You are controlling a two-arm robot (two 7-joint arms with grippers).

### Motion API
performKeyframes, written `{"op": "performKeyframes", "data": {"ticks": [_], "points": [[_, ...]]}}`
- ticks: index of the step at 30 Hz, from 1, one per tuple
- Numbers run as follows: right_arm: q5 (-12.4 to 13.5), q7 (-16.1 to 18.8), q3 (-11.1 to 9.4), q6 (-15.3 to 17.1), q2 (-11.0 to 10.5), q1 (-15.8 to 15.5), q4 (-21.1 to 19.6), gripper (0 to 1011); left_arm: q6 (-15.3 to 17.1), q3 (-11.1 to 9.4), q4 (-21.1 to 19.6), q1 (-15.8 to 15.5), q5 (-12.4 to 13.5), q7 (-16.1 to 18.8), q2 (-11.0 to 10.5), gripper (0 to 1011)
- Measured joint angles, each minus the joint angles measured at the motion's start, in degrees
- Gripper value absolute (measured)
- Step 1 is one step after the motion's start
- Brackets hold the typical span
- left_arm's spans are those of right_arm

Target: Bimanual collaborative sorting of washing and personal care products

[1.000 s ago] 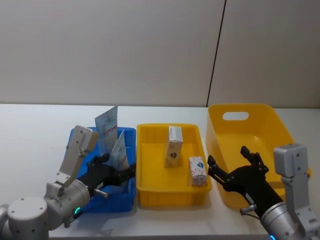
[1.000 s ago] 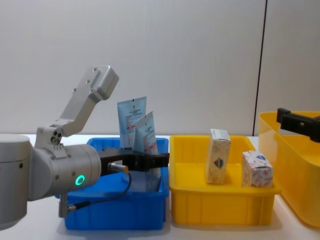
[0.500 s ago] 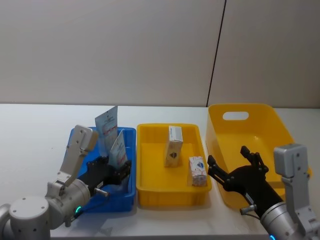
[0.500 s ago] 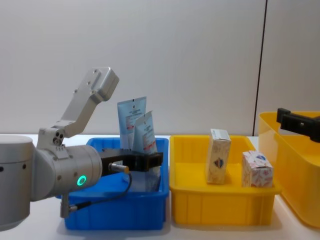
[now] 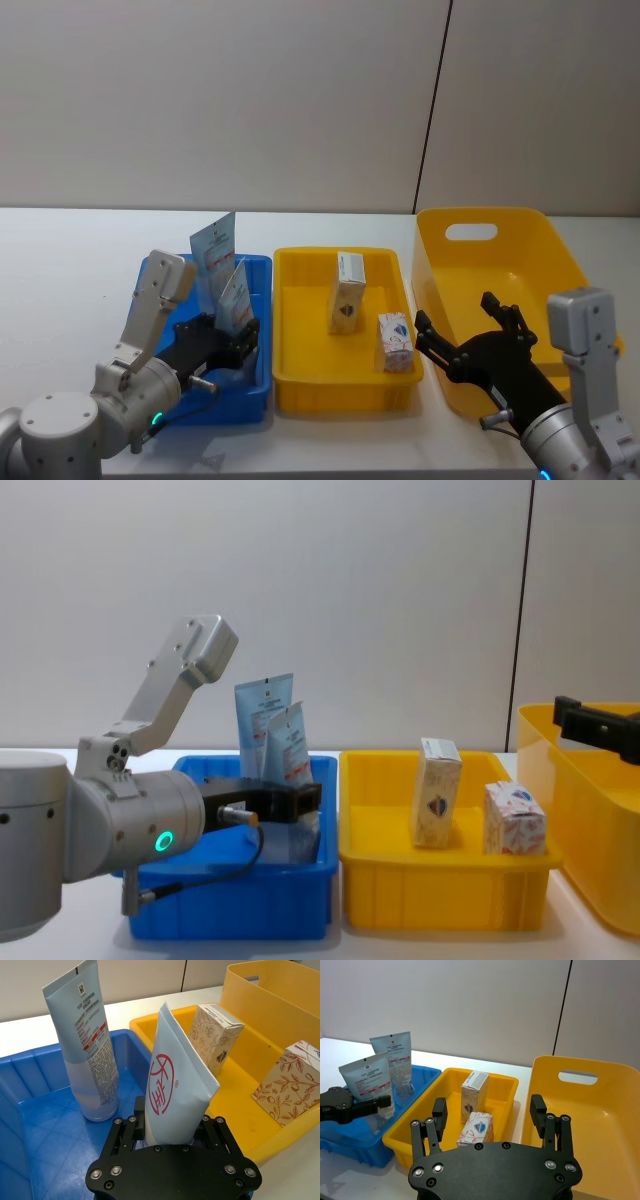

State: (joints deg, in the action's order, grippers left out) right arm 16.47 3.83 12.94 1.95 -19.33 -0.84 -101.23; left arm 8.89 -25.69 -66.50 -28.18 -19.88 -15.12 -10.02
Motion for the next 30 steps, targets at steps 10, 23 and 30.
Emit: {"op": "performKeyframes", "data": {"ticks": [10,23,30], "points": [[0.0,0.0,0.0,0.0,0.0,0.0,0.0,1003,-0.4,0.5,-2.4,0.7,0.3,-0.3,-1.0,427],[0.0,0.0,0.0,0.0,0.0,0.0,0.0,1003,1.5,2.9,-11.1,3.2,0.3,-0.3,-4.3,358],[0.0,0.0,0.0,0.0,0.0,0.0,0.0,1003,3.2,4.0,-15.2,3.8,-0.2,-1.1,-5.8,329]]}}
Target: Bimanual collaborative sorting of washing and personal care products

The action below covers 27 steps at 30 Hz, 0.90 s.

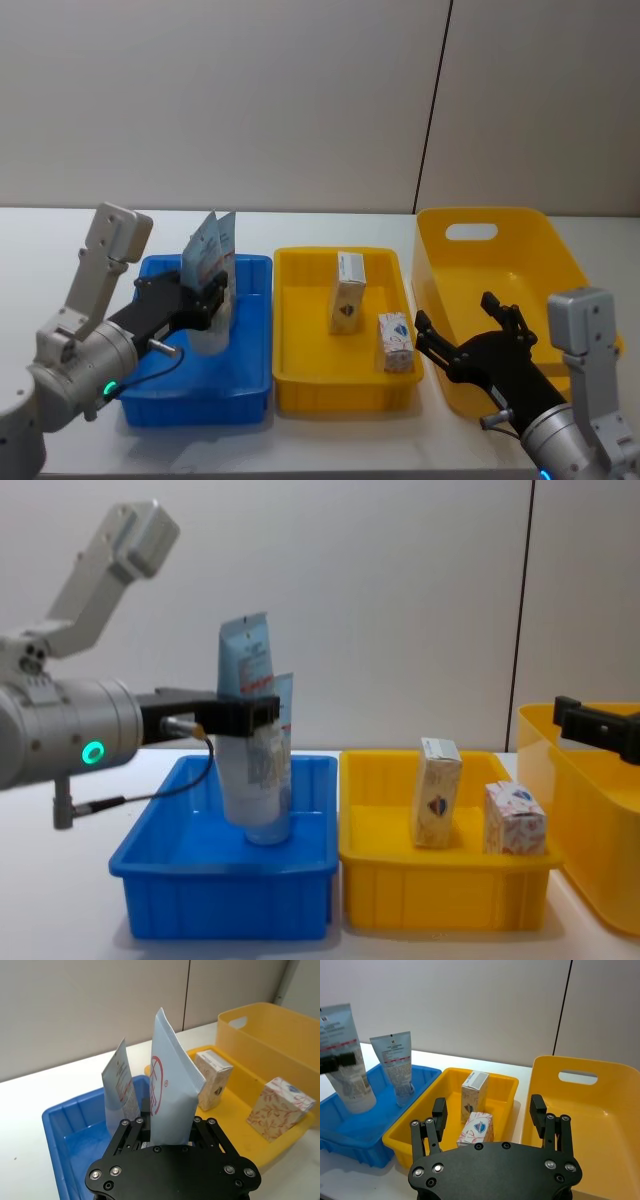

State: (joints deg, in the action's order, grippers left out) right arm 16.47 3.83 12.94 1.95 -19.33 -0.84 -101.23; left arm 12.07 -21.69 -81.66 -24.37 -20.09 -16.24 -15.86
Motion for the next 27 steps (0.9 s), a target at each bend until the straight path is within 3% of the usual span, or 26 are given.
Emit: {"op": "performKeyframes", "data": {"ticks": [13,27], "points": [[0.0,0.0,0.0,0.0,0.0,0.0,0.0,1003,0.3,0.5,-3.2,-0.6,-3.4,-6.3,-1.9,318],[0.2,0.5,-0.1,0.4,-0.1,-0.1,-0.3,1003,-2.1,-1.7,0.0,-2.9,-7.3,-15.5,-1.6,318]]}}
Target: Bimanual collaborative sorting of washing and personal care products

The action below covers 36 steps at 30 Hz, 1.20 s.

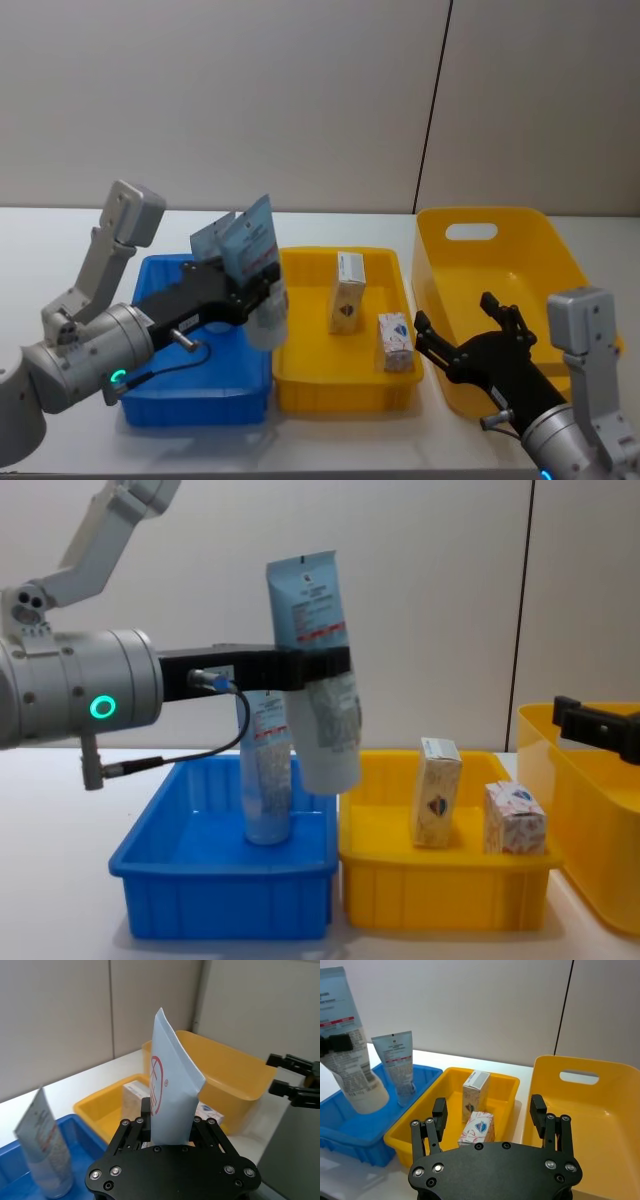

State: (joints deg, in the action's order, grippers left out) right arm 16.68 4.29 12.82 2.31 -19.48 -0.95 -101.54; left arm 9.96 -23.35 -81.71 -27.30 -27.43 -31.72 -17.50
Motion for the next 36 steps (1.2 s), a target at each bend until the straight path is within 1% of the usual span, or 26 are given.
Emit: {"op": "performKeyframes", "data": {"ticks": [3,6,8,10,14,19,22,25,26,27,29,30,32,33,35,36], "points": [[0.5,0.6,-0.2,0.5,-0.3,-0.1,-0.4,1003,-0.4,-0.4,0.6,-0.4,-0.5,-1.2,0.2,318],[1.3,1.8,-0.4,1.4,-0.8,-0.2,-1.1,1003,-0.7,-0.7,1.2,-0.7,-0.9,-2.3,0.3,318],[2.4,3.4,-0.8,2.4,-1.6,-0.4,-1.9,1003,-0.9,-0.9,1.5,-0.9,-1.2,-2.9,0.3,318],[2.6,3.8,-0.9,2.7,-1.8,-0.5,-2.1,1003,-1.0,-1.0,1.7,-1.0,-1.4,-3.3,0.4,318],[4.2,6.1,-1.3,4.3,-3.1,-0.6,-3.2,1003,-1.2,-1.3,2.2,-1.2,-1.7,-4.1,0.5,318],[6.5,9.9,-1.5,6.9,-5.5,-0.5,-4.6,1003,-1.4,-1.5,2.5,-1.4,-1.9,-4.7,0.5,318],[7.3,11.4,-1.5,7.9,-6.5,-0.3,-5.0,1003,-1.5,-1.5,2.6,-1.5,-2.1,-4.9,0.6,318],[8.3,13.9,-1.1,9.4,-8.1,0.4,-5.5,1003,-1.6,-1.6,2.7,-1.5,-2.2,-5.2,0.6,318],[8.3,13.9,-1.1,9.4,-8.1,0.4,-5.5,1003,-1.6,-1.6,2.7,-1.6,-2.2,-5.2,0.6,318],[8.5,14.9,-0.7,10.0,-8.8,0.8,-5.6,1003,-1.6,-1.7,2.8,-1.6,-2.2,-5.3,0.6,318],[8.6,15.9,-0.3,10.5,-9.4,1.2,-5.6,1003,-1.6,-1.7,2.8,-1.6,-2.2,-5.4,0.6,318],[8.7,16.8,0.3,10.9,-9.9,1.8,-5.6,1003,-1.6,-1.7,2.8,-1.6,-2.3,-5.4,0.6,318],[8.6,17.6,0.9,11.3,-10.3,2.4,-5.6,1003,-1.7,-1.7,2.9,-1.6,-2.3,-5.5,0.6,318],[8.6,18.2,1.5,11.6,-10.7,2.9,-5.5,1003,-1.7,-1.7,2.9,-1.6,-2.3,-5.6,0.6,318],[8.4,18.6,2.0,11.8,-10.9,3.4,-5.3,1003,-1.7,-1.7,2.9,-1.7,-2.3,-5.6,0.6,318],[8.1,18.9,2.7,12.0,-11.0,4.0,-5.0,1003,-1.7,-1.8,3.0,-1.7,-2.3,-5.6,0.6,318]]}}
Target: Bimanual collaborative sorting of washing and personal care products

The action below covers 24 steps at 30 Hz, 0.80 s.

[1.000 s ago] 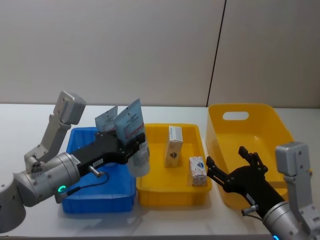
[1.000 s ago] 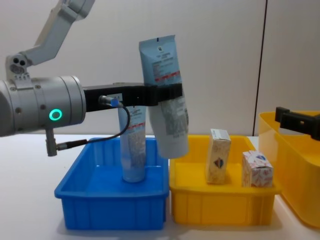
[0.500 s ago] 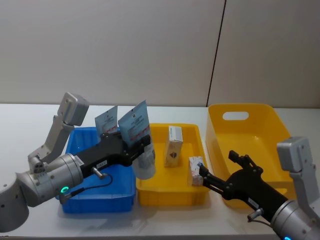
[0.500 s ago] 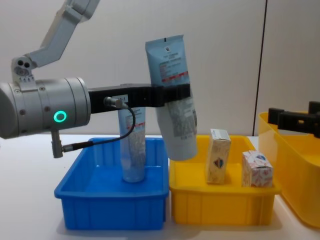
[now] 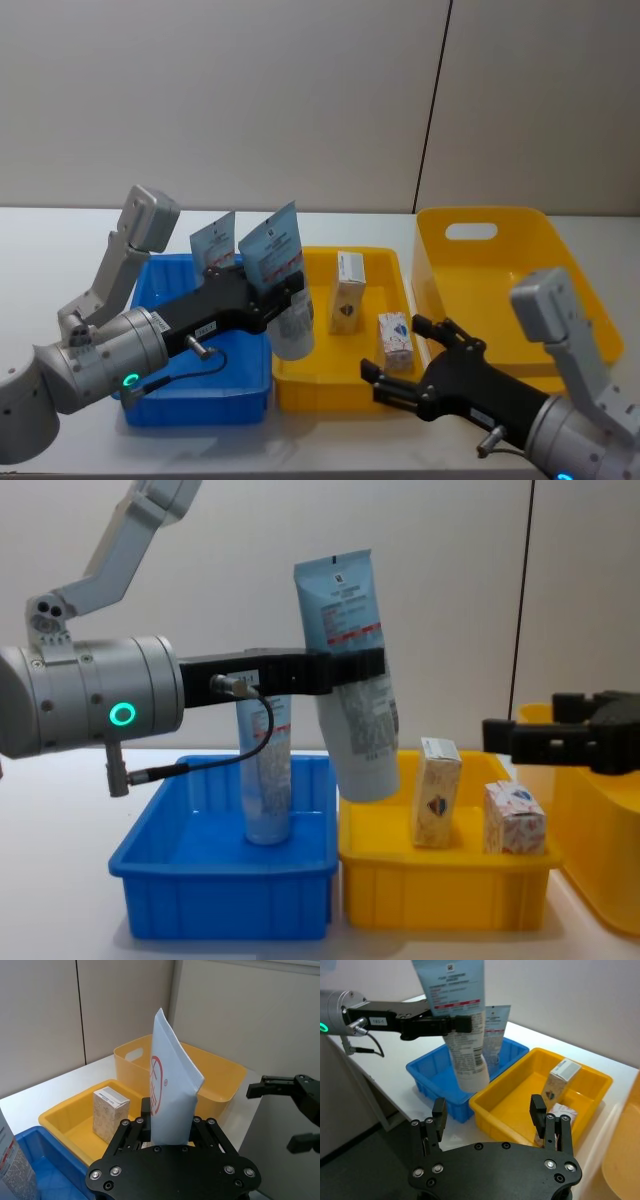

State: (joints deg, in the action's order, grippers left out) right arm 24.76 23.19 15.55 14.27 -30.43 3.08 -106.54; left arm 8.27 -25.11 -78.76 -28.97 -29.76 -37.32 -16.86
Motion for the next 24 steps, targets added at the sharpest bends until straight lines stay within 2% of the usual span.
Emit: {"op": "performKeyframes", "data": {"ticks": [7,12,16,18,19,24], "points": [[-2.0,-0.3,2.7,0.2,0.9,2.1,1.5,1003,0.0,0.0,0.1,0.0,-0.1,-0.1,0.0,318],[-4.6,-2.2,5.2,0.0,3.0,4.0,3.6,1003,-0.1,-0.1,0.1,-0.1,-0.1,-0.2,0.0,318],[-6.0,-3.4,6.4,-0.3,4.2,4.9,4.8,1003,-0.1,-0.1,0.1,-0.1,-0.1,-0.2,0.0,318],[-7.2,-4.4,7.6,-0.6,5.7,5.8,6.1,1003,-0.1,-0.1,0.1,-0.1,-0.1,-0.2,0.0,318],[-7.2,-4.4,7.6,-0.6,5.7,5.8,6.1,1003,-0.1,-0.1,0.1,-0.1,-0.1,-0.2,0.0,318],[-9.4,-6.3,9.4,-1.3,8.4,7.4,8.7,1003,-0.1,-0.1,0.2,-0.1,-0.1,-0.3,0.0,318]]}}
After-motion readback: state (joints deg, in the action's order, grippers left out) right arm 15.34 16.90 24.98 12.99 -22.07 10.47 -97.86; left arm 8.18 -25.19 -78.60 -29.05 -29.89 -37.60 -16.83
